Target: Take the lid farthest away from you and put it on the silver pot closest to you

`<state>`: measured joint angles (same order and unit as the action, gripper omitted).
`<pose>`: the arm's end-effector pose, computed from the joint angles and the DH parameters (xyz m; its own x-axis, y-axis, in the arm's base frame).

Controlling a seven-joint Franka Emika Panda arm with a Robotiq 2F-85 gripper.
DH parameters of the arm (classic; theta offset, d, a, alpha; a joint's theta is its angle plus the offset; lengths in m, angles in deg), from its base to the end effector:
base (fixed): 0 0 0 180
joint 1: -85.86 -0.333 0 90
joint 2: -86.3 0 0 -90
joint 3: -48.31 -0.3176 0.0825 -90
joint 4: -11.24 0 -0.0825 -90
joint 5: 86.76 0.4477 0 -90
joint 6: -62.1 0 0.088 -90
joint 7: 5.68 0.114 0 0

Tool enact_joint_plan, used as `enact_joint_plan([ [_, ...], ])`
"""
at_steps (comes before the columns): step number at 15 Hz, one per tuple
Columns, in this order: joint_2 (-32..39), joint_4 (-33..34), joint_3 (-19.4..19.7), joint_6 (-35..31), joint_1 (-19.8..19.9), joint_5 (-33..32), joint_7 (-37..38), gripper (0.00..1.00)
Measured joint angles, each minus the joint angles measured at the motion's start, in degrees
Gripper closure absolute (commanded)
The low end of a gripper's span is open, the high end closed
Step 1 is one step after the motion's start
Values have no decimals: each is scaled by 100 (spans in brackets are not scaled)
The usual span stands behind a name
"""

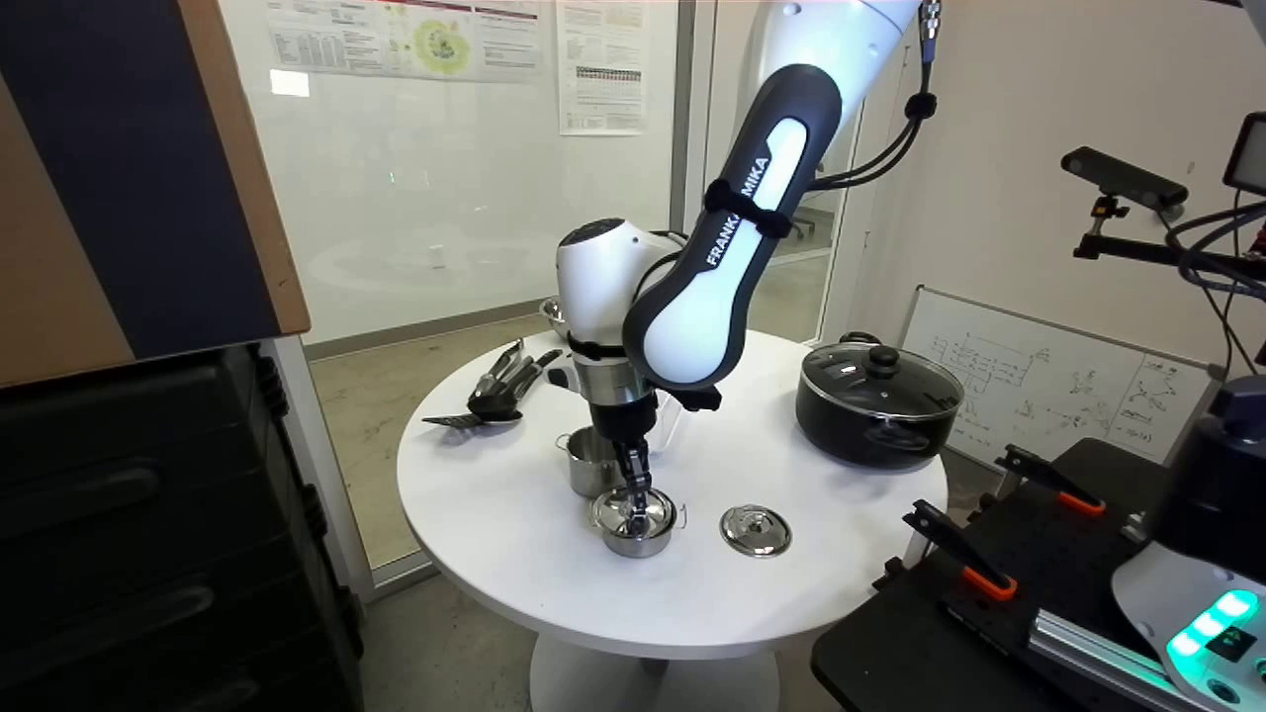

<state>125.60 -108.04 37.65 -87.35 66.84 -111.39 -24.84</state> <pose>0.4908 0.3033 0.0207 0.3538 0.9241 -0.1444 0.9339 -0.3575 0.0006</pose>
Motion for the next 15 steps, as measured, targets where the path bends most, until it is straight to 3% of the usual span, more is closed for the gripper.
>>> enact_joint_plan([
  [15,-35,-73,-3,-8,5,0,0,100],
])
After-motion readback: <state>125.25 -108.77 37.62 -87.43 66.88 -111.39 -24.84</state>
